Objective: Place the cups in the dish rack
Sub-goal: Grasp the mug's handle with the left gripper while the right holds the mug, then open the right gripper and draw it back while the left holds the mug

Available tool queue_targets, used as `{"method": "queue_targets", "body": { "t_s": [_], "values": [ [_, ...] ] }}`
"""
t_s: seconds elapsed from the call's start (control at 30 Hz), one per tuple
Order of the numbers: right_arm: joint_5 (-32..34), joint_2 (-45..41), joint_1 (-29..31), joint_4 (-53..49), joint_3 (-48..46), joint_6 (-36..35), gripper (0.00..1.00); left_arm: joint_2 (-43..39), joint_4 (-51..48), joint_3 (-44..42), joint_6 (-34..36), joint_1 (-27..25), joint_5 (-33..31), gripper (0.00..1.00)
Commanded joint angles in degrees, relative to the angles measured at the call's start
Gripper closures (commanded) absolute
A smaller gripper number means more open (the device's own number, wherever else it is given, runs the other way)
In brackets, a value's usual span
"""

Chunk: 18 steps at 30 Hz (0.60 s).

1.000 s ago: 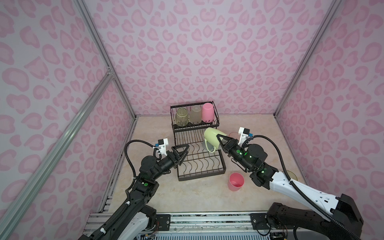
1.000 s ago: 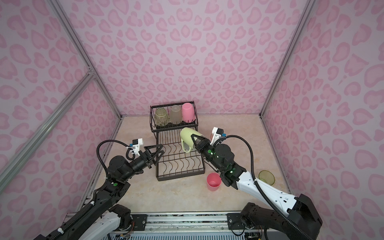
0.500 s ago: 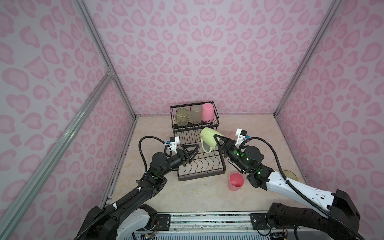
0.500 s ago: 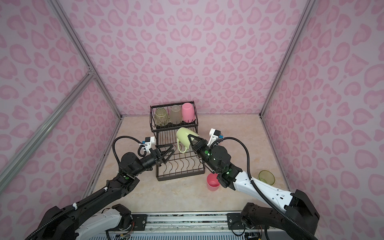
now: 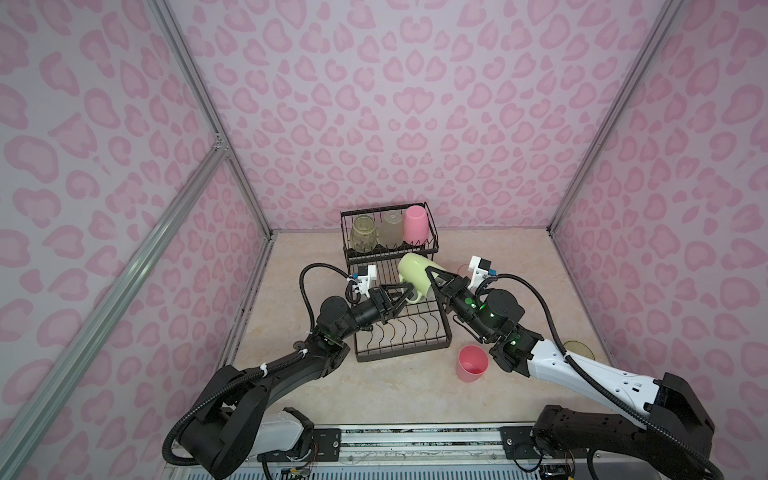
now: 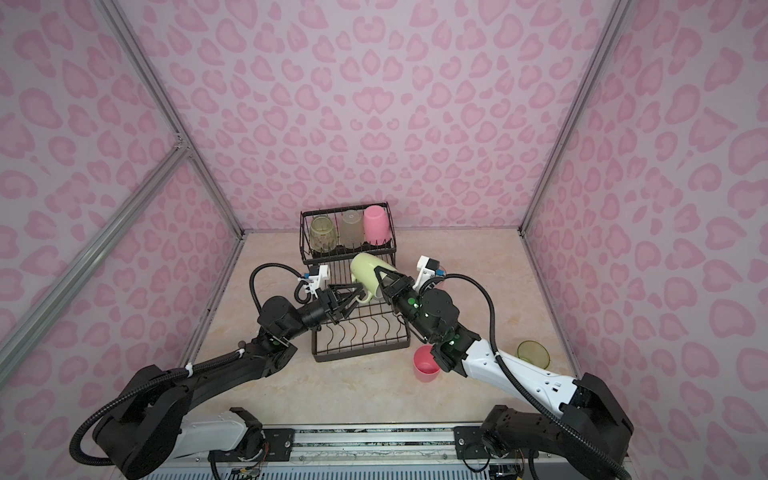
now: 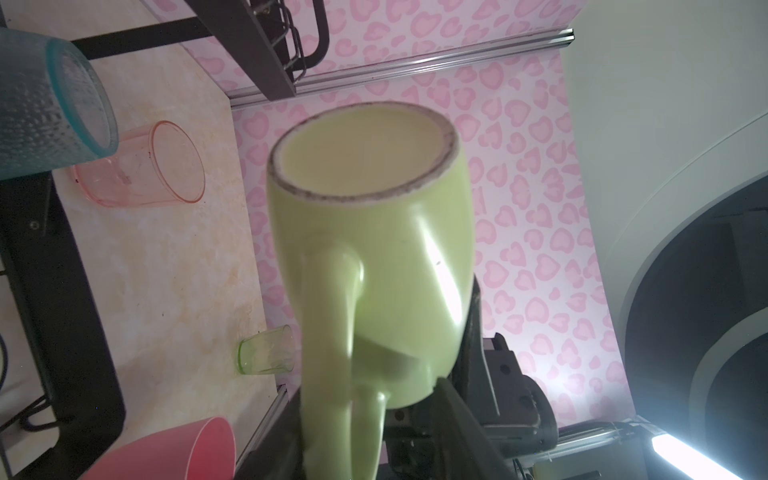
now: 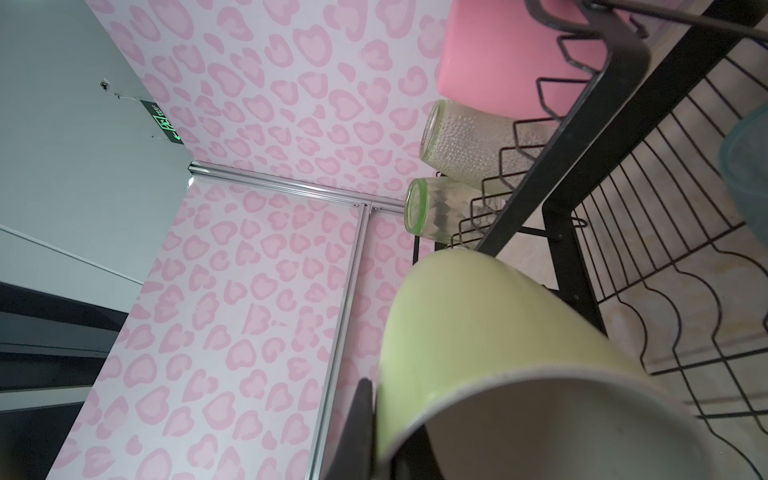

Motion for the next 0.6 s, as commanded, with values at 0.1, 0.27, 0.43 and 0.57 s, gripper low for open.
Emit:
{"method": "queue_targets", "body": {
  "t_s": [0.1, 0.27, 0.43, 0.57],
  "values": [
    [-1.48, 0.33, -0.4, 6.56, 0.67, 1.72, 1.0, 2.43, 8.06, 0.92, -1.12, -0.1, 0.81, 0.67],
    [-2.28, 0.42, -1.06, 6.85, 0.43, 2.49, 1.0, 2.43, 9.17, 1.19, -0.73, -0.09, 0.37, 0.76],
    [-3.14, 0.59, -1.59, 7.43, -0.27, 2.95, 1.0, 2.13, 9.3, 1.61, 0.71, -0.07, 0.19, 0.84],
    [-4.13, 1.02, -2.16, 9.3, -1.31, 3.11, 1.0, 0.67, 6.96, 1.44, 3.77, -0.1, -0.15, 0.86]
  ]
}}
